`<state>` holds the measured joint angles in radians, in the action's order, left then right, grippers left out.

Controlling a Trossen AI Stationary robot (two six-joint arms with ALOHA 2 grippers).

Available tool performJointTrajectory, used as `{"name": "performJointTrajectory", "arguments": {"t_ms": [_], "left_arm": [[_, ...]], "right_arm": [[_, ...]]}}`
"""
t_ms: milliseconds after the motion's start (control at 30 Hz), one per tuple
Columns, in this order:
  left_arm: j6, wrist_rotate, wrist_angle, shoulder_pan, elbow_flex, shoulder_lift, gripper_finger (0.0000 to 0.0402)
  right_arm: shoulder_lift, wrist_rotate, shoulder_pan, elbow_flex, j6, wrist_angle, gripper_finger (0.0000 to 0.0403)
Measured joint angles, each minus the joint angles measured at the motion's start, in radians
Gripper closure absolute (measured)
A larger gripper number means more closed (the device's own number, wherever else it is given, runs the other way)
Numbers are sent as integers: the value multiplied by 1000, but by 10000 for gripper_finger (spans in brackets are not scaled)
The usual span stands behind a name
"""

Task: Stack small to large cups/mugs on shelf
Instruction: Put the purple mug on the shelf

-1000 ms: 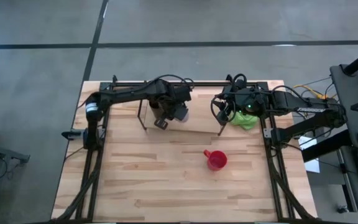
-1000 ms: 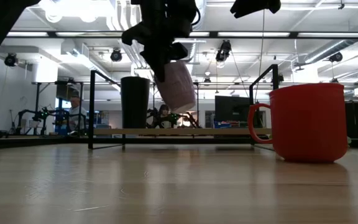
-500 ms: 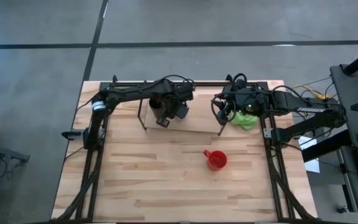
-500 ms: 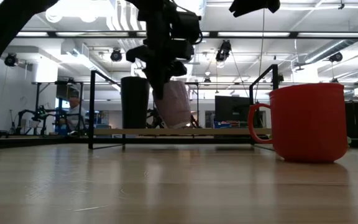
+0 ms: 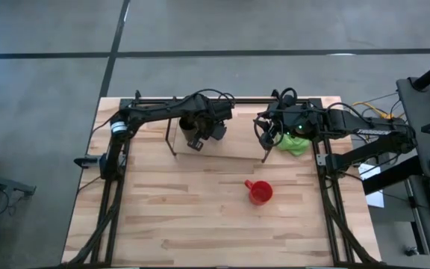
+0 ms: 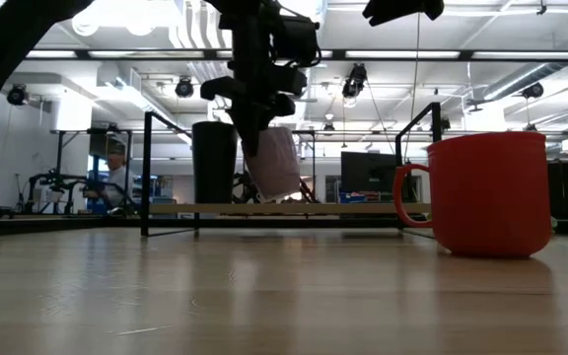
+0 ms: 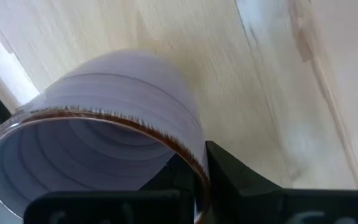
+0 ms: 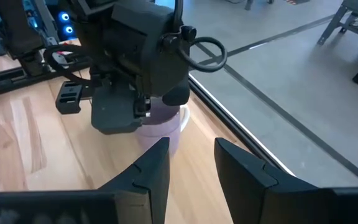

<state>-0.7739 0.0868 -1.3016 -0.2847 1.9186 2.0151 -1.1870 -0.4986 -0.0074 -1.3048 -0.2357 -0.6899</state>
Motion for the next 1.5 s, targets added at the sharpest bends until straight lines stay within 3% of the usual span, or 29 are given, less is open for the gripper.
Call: {"name": "performJointTrajectory", "arguments": {"t_ms": [633, 867, 1100, 1500], "left_arm": [[9, -2, 4, 6, -1, -1, 395], [10, -1, 11, 6, -1, -1, 395], [11, 0, 11, 6, -1, -1, 395], [79, 0, 9, 8, -1, -2, 395]], "right_arm": [[-62, 28, -7, 11, -298, -3, 290], [-150, 38, -13, 11, -354, 15, 318], [-228, 59, -34, 11, -397, 14, 387], [-262, 118, -40, 88, -536, 85, 394]]}}
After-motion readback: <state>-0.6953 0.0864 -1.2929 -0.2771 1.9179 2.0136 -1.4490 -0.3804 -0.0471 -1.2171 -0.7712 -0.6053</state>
